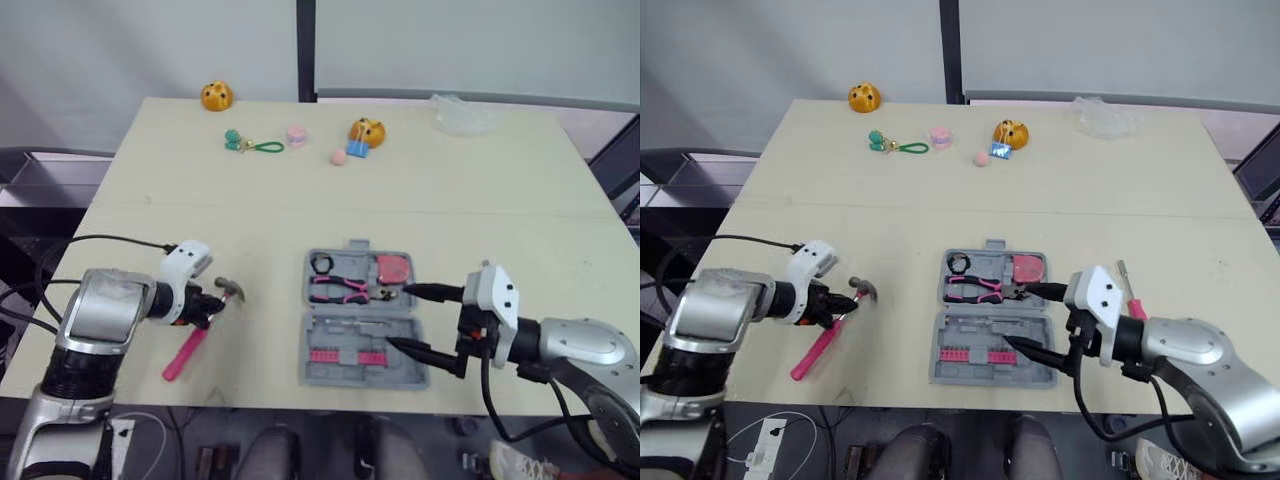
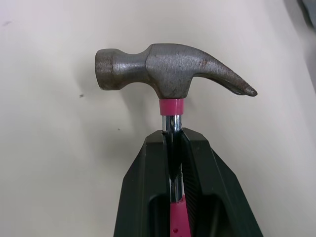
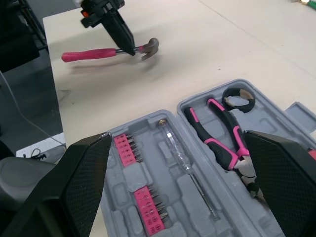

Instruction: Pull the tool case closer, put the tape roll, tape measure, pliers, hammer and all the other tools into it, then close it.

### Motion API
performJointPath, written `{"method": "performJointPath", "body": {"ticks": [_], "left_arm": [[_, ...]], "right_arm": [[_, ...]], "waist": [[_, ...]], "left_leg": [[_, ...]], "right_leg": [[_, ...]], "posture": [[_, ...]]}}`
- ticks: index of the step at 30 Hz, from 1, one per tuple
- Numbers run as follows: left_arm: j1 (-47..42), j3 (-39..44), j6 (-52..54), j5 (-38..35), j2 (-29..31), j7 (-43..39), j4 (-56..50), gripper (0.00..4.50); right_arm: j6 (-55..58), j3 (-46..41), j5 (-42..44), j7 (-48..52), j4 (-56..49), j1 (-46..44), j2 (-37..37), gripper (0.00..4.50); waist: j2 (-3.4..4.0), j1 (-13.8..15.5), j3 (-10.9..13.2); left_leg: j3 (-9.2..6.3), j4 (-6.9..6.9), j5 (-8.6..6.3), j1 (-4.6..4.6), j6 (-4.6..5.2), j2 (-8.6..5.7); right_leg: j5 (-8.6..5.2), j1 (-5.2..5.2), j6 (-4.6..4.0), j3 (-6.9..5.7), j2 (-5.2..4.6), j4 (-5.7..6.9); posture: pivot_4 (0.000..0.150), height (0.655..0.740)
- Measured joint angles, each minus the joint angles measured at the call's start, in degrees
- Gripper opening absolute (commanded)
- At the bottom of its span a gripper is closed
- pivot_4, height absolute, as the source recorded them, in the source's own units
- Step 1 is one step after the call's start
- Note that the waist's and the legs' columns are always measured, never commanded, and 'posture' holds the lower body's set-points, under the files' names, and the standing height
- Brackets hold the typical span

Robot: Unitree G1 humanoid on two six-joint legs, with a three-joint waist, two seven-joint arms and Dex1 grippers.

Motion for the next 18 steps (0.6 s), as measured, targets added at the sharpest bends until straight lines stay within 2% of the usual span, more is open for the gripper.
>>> {"method": "performJointPath", "body": {"ticks": [2, 7, 16, 18], "left_arm": [[-0.24, 2.84, 2.88, 0.31, -4.54, 4.96, 0.01, 0.03], [-3.83, 8.43, 3.93, 1.68, -11.22, 15.95, 0.44, 0.03], [-2.38, 9.63, -1.19, -0.96, -14.12, 23.04, 2.6, 0.03], [-1.9, 9.93, -2.13, -1.96, -14.07, 23.62, 2.7, 0.91]], "right_arm": [[-0.05, 0.04, -0.07, 0.22, 0.14, -0.41, 0.0, 4.5], [-0.05, 0.01, -0.14, 0.62, 0.3, -0.29, 0.0, 4.5], [-0.05, -0.44, -0.65, 0.88, 0.3, 0.88, -0.03, 4.5], [-0.05, -0.47, -0.65, 0.92, 0.3, 0.96, -0.05, 4.5]], "waist": [[-0.06, -0.09, -0.01], [-0.09, -0.1, -0.03], [-0.06, -0.07, -0.05], [-0.05, -0.08, -0.06]], "left_leg": [[0.0, 0.01, 0.0, 0.0, -0.02, 0.02], [0.02, 0.0, 0.03, 0.04, -0.13, 0.03], [0.07, -0.01, 0.03, 0.17, -0.22, 0.02], [0.06, -0.01, 0.06, 0.19, -0.28, 0.03]], "right_leg": [[0.0, -0.01, 0.0, -0.01, 0.01, 0.0], [0.0, 0.0, 0.0, 0.0, 0.04, 0.01], [0.0, 0.04, 0.0, -0.01, 0.02, 0.08], [-0.01, 0.05, -0.01, 0.02, 0.02, 0.11]], "posture": [[0.15, 0.74], [0.15, 0.74], [0.15, 0.74], [0.15, 0.74]]}}
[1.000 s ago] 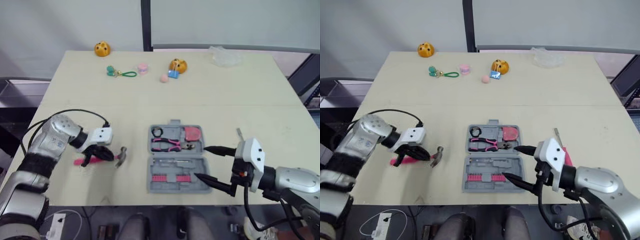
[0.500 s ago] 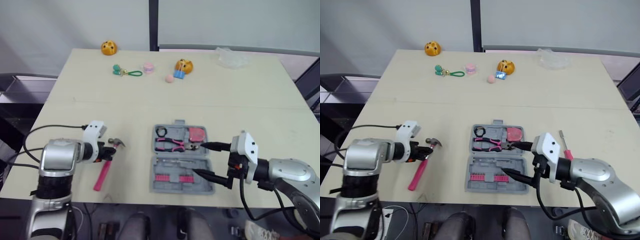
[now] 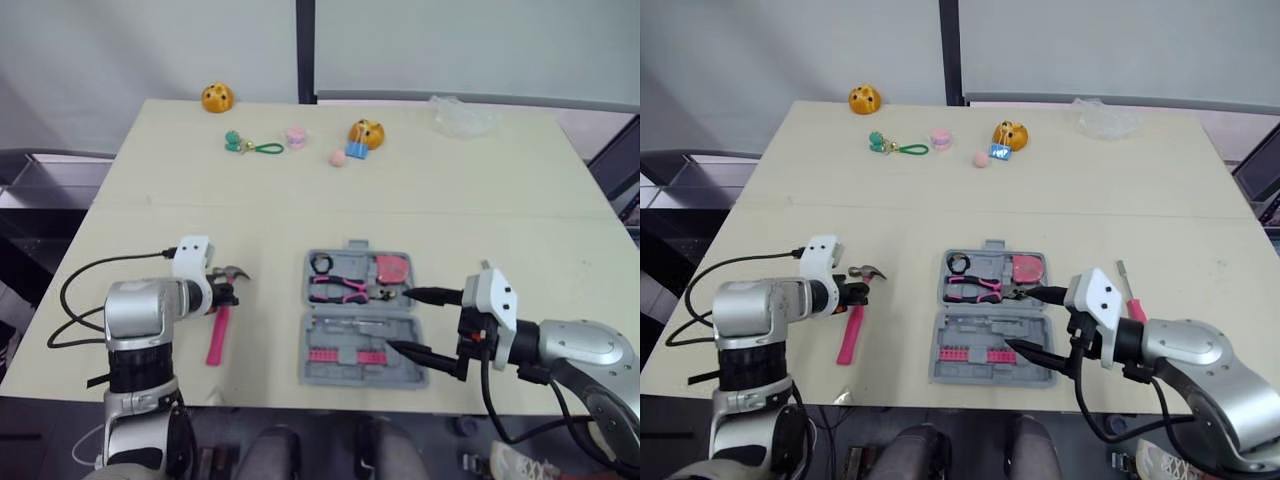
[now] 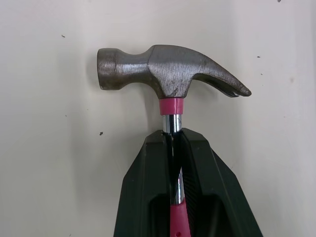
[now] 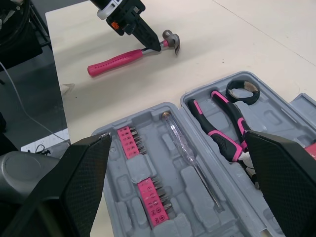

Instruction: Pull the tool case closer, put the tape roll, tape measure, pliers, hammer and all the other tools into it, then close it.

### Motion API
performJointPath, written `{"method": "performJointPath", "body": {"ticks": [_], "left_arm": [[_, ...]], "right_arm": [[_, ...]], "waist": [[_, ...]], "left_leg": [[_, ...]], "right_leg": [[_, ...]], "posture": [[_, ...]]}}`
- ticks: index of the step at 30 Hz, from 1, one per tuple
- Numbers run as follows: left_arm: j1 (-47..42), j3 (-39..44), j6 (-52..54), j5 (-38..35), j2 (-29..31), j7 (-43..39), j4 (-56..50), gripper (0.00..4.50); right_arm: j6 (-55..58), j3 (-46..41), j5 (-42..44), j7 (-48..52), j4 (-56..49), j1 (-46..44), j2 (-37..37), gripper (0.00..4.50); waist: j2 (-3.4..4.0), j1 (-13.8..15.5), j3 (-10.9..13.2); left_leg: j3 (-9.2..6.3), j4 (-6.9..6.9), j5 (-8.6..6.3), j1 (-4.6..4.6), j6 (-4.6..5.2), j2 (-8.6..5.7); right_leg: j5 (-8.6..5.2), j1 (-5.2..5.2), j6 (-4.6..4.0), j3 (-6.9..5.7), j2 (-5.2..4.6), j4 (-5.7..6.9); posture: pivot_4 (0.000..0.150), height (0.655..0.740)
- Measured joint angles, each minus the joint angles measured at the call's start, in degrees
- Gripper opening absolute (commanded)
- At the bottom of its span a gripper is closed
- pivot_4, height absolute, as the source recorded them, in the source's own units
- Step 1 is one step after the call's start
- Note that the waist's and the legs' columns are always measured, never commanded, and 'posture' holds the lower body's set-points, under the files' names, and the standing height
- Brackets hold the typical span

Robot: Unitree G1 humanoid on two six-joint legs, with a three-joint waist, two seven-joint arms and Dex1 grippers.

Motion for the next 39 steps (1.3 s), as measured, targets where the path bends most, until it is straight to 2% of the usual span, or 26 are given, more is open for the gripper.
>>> {"method": "performJointPath", "body": {"ticks": [3, 7, 8, 11, 15, 16, 19, 22, 27, 30, 39], "left_arm": [[1.99, 0.59, -1.11, -2.5, 0.55, -0.22, -1.42, 2.17], [7.58, 3.8, -1.91, -6.08, 2.39, -1.74, -8.38, 4.24], [10.21, 3.88, -3.59, -7.03, 3.94, -2.73, -10.79, 4.45], [21.8, 5.24, -12.78, -8.95, 7.84, -5.85, -19.22, 4.45], [30.56, 9.09, -23.09, -10.36, 3.53, -5.3, -22.66, 4.45], [33.61, 8.76, -27.73, -10.59, 2.67, -5.36, -23.17, 4.45], [38.72, 5.62, -35.93, -10.04, 2.51, -5.19, -22.77, 4.45], [36.12, 4.73, -37.82, -9.67, 0.16, -1.45, -21.38, 4.45], [28.49, 1.58, -35.14, -8.37, -2.51, 6.45, -19.68, 4.45], [26.4, -0.82, -33.86, -6.79, -3.16, 10.02, -16.19, 4.45], [22.52, -3.28, -35.23, -5.04, -2.77, 13.0, -8.64, 4.45]], "right_arm": [[0.01, -0.05, 0.02, 0.08, 0.0, 0.1, -0.21, 4.5], [0.03, -0.3, 0.09, 0.45, 0.11, 0.04, -0.34, 4.5], [0.03, -0.31, 0.12, 0.62, 0.2, -0.12, -0.38, 4.5], [0.01, -0.3, 0.1, 1.37, 0.96, -0.34, -0.42, 4.5], [-0.02, 0.1, 0.08, 2.14, 1.32, -1.34, -0.37, 4.5], [-0.06, 0.18, 0.07, 2.3, 1.38, -1.81, -0.33, 4.5], [-0.06, 0.19, 0.07, 2.44, 1.77, -2.02, -0.31, 4.5], [-0.04, 0.2, 0.06, 2.45, 2.17, -2.2, -0.31, 4.5], [-0.04, 0.24, 0.05, 2.46, 2.19, -2.18, -0.25, 4.5], [-0.03, 0.21, 0.0, 2.34, 2.08, -1.48, -0.08, 4.5], [0.04, 0.02, -0.14, 1.56, 0.84, -0.8, 0.23, 4.5]], "waist": [[0.0, -0.06, 0.0], [0.0, -0.46, 0.0], [0.0, -0.51, 0.0], [0.0, -0.79, 0.0], [-0.02, 0.09, -0.01], [-0.06, 0.11, -0.03], [-0.06, 0.11, -0.03], [-0.06, 0.18, -0.03], [-0.1, 0.0, -0.06], [-0.1, -0.15, -0.06], [-0.12, -0.01, -0.08]], "left_leg": [[-0.01, -0.02, -0.01, 0.0, -0.03, 0.02], [0.0, -0.07, -0.05, -0.02, -0.1, 0.1], [0.0, -0.07, -0.07, -0.01, -0.14, 0.12], [-0.02, -0.09, -0.11, 0.02, -0.21, 0.15], [-0.12, 0.04, -0.11, 0.0, -0.21, 0.13], [-0.14, 0.01, -0.11, 0.0, -0.2, 0.07], [-0.14, -0.05, -0.11, 0.0, -0.19, 0.01], [-0.15, -0.04, -0.07, -0.01, -0.12, -0.02], [-0.13, -0.11, -0.06, -0.01, -0.09, -0.05], [-0.05, -0.13, -0.05, 0.01, -0.09, 0.0], [-0.06, -0.08, -0.06, 0.0, -0.09, 0.04]], "right_leg": [[-0.01, -0.01, -0.02, 0.02, -0.01, 0.0], [-0.07, -0.08, -0.12, 0.03, 0.03, 0.0], [-0.09, -0.09, -0.16, 0.03, 0.03, 0.0], [-0.13, -0.07, -0.24, 0.03, -0.02, -0.02], [-0.13, 0.01, -0.24, 0.0, -0.19, -0.05], [-0.14, 0.02, -0.25, -0.06, -0.52, -0.05], [-0.14, 0.01, -0.26, -0.16, -0.63, -0.06], [-0.14, 0.03, -0.25, -0.19, -0.65, -0.02], [-0.13, 0.0, -0.24, -0.24, -0.58, 0.02], [-0.13, -0.01, -0.24, -0.22, -0.19, 0.02], [-0.13, -0.01, -0.23, -0.12, -0.14, 0.02]], "posture": [[0.15, 0.74], [0.15, 0.74], [0.15, 0.74], [0.15, 0.74], [0.15, 0.74], [0.15, 0.74], [0.15, 0.74], [0.15, 0.74], [0.15, 0.74], [0.15, 0.74], [0.15, 0.74]]}}
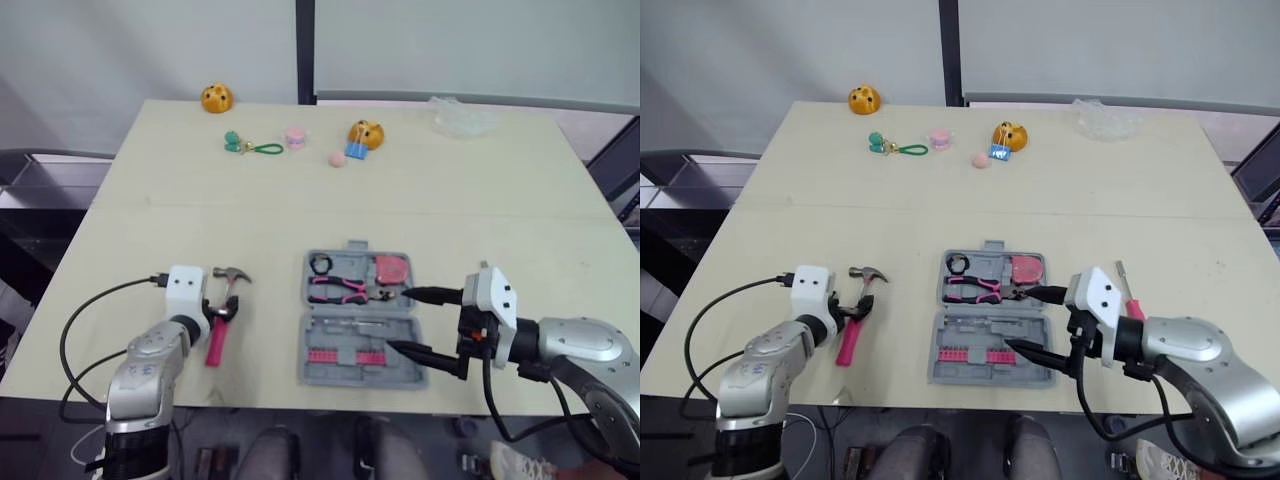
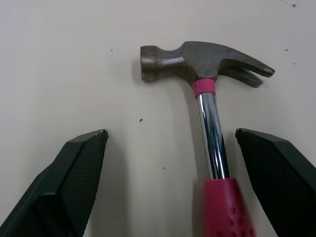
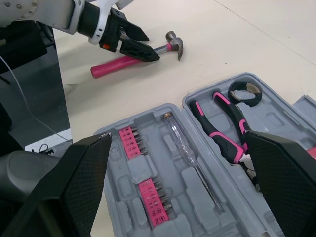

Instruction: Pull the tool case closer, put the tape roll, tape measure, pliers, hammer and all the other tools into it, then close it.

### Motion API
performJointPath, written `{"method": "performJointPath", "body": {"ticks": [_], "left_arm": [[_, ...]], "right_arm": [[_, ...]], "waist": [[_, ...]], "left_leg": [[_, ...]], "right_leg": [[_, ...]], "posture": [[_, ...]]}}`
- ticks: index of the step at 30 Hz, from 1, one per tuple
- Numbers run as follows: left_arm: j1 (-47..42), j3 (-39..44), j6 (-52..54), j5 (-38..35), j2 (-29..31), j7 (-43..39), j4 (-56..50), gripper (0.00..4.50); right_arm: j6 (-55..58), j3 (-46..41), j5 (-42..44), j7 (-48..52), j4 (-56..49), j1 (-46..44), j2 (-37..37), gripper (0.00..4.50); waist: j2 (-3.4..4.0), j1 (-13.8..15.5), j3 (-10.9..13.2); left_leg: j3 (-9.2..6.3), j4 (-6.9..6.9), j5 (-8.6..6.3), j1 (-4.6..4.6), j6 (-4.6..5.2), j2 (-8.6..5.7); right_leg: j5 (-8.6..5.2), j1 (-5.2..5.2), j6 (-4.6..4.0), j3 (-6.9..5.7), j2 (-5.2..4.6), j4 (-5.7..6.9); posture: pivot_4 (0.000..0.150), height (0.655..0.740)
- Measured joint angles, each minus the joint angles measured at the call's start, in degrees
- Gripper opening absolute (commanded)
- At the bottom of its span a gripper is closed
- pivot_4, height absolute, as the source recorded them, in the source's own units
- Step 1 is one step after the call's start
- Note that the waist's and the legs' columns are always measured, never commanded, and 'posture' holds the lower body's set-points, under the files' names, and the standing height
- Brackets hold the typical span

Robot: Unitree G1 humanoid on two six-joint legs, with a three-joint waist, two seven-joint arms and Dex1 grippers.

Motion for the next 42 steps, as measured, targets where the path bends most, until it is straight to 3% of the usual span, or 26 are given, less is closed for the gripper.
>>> {"method": "performJointPath", "body": {"ticks": [12, 15, 27, 30, 35, 42], "left_arm": [[-0.19, -3.09, -1.28, 0.67, -1.31, 3.0, 0.6, 4.45], [-0.36, -3.31, -1.29, 0.67, -1.69, 3.44, 0.68, 3.19], [-2.41, -4.98, 0.02, 0.68, -1.91, 4.05, 1.83, 3.19], [-2.57, -5.23, -0.17, 0.71, -1.95, 4.37, 2.02, 2.39], [-2.82, -5.84, -2.17, 1.01, -2.04, 4.44, 3.13, 0.02], [-3.73, -6.61, -2.71, 0.9, 2.24, 1.23, 4.35, 0.02]], "right_arm": [[0.67, -0.56, 1.35, 0.74, 0.02, -0.85, -2.26, 4.5], [1.22, -0.56, 1.66, 0.84, 0.02, -1.09, -2.51, 4.5], [2.44, -0.56, 2.75, 0.86, 0.02, -1.22, -3.09, 4.5], [2.61, -0.56, 2.77, 0.86, 0.02, -1.4, -3.11, 4.5], [2.79, -0.56, 3.3, 0.85, -0.02, -1.54, -3.11, 4.5], [2.95, -0.59, 3.97, 0.84, -0.41, -0.75, -3.13, 4.5]], "waist": [[0.05, 0.17, -0.04], [0.07, 0.2, -0.06], [0.14, 1.26, -0.11], [0.13, 1.41, -0.12], [0.13, 1.44, -0.12], [0.14, 1.34, -0.13]], "left_leg": [[-0.01, 0.01, 0.0, 0.02, 0.0, -0.02], [-0.01, 0.01, 0.0, 0.02, 0.0, -0.02], [-0.01, 0.04, 0.0, 0.02, 0.0, -0.04], [-0.01, 0.04, 0.0, 0.02, 0.0, -0.05], [-0.01, 0.04, 0.0, 0.02, 0.0, -0.05], [-0.02, 0.04, 0.0, 0.01, 0.0, -0.03]], "right_leg": [[0.0, 0.02, 0.0, -0.01, -0.02, 0.01], [0.0, 0.02, 0.0, -0.01, -0.03, 0.01], [0.01, 0.03, 0.01, -0.01, -0.03, 0.01], [0.01, 0.03, 0.02, -0.01, -0.03, 0.01], [0.01, 0.04, 0.02, -0.03, -0.03, 0.01], [0.01, 0.03, 0.02, -0.03, 0.02, 0.01]], "posture": [[0.15, 0.74], [0.15, 0.74], [0.15, 0.74], [0.15, 0.74], [0.15, 0.74], [0.15, 0.74]]}}
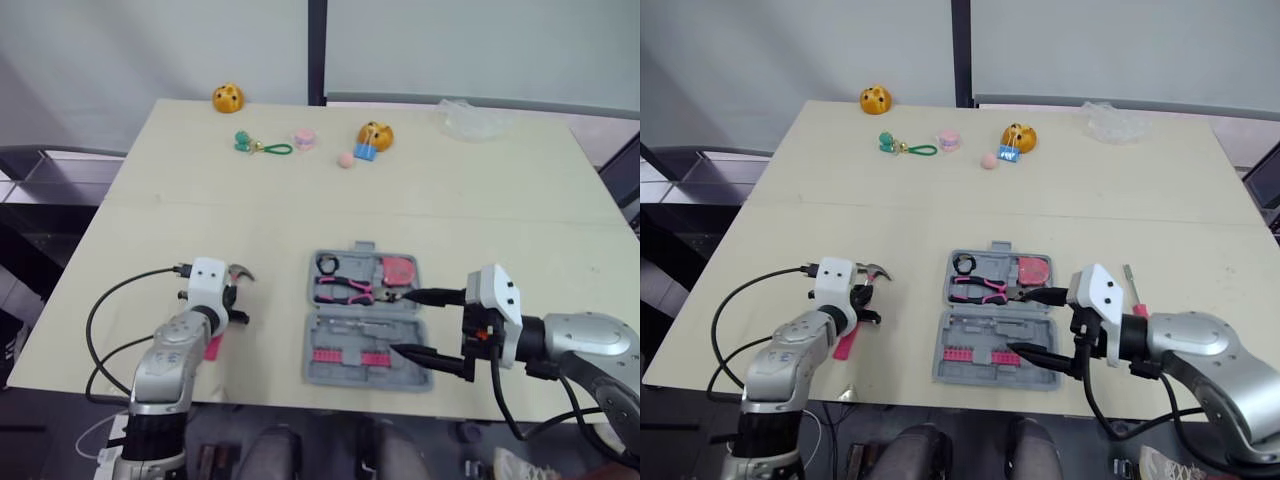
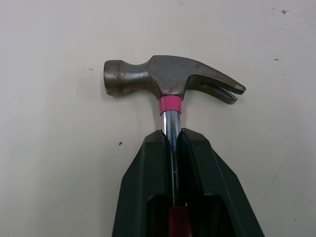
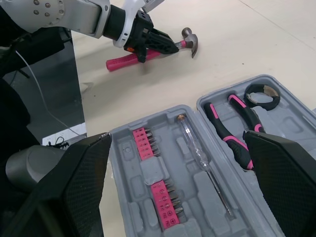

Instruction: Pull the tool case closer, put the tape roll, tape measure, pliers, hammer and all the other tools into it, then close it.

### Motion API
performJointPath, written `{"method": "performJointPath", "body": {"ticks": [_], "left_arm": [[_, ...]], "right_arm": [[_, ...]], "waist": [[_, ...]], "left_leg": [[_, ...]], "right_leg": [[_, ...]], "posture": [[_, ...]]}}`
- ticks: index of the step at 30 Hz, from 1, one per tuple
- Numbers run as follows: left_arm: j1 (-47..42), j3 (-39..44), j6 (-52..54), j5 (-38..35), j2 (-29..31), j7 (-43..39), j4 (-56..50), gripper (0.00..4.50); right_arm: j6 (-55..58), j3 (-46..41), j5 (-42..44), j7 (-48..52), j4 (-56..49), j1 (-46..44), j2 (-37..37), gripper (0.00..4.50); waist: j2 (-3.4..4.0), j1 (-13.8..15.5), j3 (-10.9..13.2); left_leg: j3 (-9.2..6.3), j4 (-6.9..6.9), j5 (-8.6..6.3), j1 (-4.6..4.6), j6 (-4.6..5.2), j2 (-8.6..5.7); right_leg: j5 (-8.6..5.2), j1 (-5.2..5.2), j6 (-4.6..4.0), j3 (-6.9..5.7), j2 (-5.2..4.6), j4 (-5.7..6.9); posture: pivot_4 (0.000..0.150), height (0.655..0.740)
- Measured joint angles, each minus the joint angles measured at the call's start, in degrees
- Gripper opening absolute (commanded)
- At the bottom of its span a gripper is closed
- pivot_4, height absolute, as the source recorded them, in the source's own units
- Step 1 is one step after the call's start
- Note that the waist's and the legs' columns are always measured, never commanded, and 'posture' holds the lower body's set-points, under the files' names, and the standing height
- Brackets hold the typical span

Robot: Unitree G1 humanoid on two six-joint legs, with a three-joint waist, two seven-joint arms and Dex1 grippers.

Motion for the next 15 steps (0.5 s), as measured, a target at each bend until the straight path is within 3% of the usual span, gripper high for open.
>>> {"method": "performJointPath", "body": {"ticks": [5, 10, 15], "left_arm": [[-1.79, -1.36, -2.35, -1.22, 10.21, -9.34, 0.16, 0.02], [-11.27, -6.83, -5.39, -5.35, 24.85, -29.45, -0.28, 0.02], [-26.4, -22.58, -7.15, -5.93, 27.33, -47.78, -0.2, 0.02]], "right_arm": [[-0.01, -1.6, 0.01, 0.0, -0.03, 1.43, -0.88, 4.5], [-0.28, -4.42, -0.13, 0.15, 0.0, 5.11, -1.86, 4.5], [-0.62, -11.77, -0.7, 1.48, -0.13, 13.33, -3.31, 4.5]], "waist": [[-0.03, -0.23, 0.02], [-0.04, 0.19, 0.03], [-0.03, 0.43, 0.03]], "left_leg": [[0.01, -0.02, -0.01, -0.04, -0.01, 0.06], [-0.03, 0.0, -0.01, -0.1, -0.01, -0.01], [0.06, -0.03, 0.0, -0.12, 0.01, -0.05]], "right_leg": [[-0.01, -0.06, -0.01, -0.04, 0.07, -0.04], [-0.01, -0.05, -0.01, -0.07, 0.06, -0.13], [0.04, -0.01, 0.07, -0.23, 0.21, -0.24]], "posture": [[0.15, 0.74], [0.15, 0.74], [0.15, 0.74]]}}
